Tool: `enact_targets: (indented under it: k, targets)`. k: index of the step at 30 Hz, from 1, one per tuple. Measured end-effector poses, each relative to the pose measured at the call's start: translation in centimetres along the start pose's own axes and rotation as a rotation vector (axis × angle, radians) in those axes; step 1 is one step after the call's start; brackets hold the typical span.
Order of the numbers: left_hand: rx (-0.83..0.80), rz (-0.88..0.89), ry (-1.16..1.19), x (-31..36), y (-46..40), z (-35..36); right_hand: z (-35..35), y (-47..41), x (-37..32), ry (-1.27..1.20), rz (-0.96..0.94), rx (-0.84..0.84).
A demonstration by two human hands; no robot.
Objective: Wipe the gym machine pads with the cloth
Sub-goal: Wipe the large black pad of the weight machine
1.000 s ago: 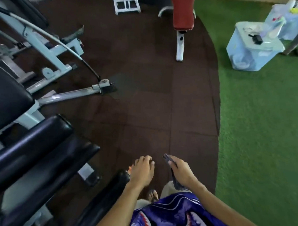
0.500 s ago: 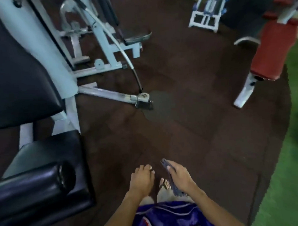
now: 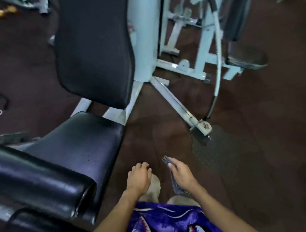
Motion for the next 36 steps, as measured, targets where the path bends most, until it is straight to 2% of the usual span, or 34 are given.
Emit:
enact_targets:
  k: [8, 11, 16, 22, 26, 31, 36]
  targets:
    - [0.216, -0.267, 0.198, -3.9, -4.4, -9.8, -2.0, -11.4, -10.2, 0.299, -0.066, -0.268]
    - [0.285, -0.397, 0.321, -6.1, -4.7, -10.9, -1.0, -15.5, -13.3, 0.459, -0.125, -0.39]
    - [0.353, -0.621, 0.51, -9.9, -4.9, -11.6, 1.9, -21.2, -18.0, 0.584, -0.225, -0.621]
    - [0.413, -0.823, 0.608, -14.4, -6.4, -11.5, 6.9, -28.8, -19.3, 0.69, -0.304, -0.821]
    - [0.583, -0.885, 0.582, -18.4, -7.8, -10.2, 10.3, -33.2, -20.2, 0.644, -0.322, -0.837]
    - [0.832, -0.982, 0.5, -24.5, -8.3, -9.2, 15.7, -37.5, -21.4, 0.489, -0.396, -0.704]
    - [0.844, -1.053, 0.442, -29.5, -9.5, -7.7, 21.7, -38.5, -20.9, 0.513, -0.604, -0.628]
Point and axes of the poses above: each hand's wrist, its own y-axis away from the middle knuckle, its own z-axis out of the palm, x = y × z, the point moved 7 cm from there along -y, towards the middle knuckle, and after that the axes turned 13 degrees about -x, right-handed, at the moved point
